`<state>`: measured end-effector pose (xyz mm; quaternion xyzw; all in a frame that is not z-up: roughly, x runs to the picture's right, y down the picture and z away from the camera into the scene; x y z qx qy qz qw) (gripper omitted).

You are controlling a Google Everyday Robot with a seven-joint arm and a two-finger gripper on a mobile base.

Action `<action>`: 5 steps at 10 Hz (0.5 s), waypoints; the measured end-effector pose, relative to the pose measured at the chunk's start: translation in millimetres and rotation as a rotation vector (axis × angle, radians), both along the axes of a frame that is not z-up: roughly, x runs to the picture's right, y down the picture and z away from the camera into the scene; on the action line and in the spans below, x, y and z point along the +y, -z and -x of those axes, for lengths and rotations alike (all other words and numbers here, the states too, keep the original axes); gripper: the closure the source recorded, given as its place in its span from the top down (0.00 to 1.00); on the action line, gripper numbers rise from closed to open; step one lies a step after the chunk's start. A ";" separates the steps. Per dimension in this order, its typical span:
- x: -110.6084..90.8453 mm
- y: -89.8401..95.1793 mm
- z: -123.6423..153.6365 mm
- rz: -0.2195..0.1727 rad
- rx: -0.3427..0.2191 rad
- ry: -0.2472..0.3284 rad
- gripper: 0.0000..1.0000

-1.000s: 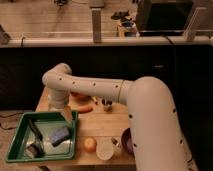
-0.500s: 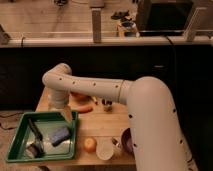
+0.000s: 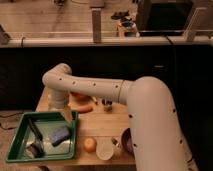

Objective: Place sponge in tray

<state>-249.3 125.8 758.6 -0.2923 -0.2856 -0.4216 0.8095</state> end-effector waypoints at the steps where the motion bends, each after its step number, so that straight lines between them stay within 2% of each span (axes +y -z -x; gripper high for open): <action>1: 0.0 0.0 0.0 0.000 0.000 0.000 0.80; 5: 0.1 0.1 0.2 0.000 0.000 0.000 0.80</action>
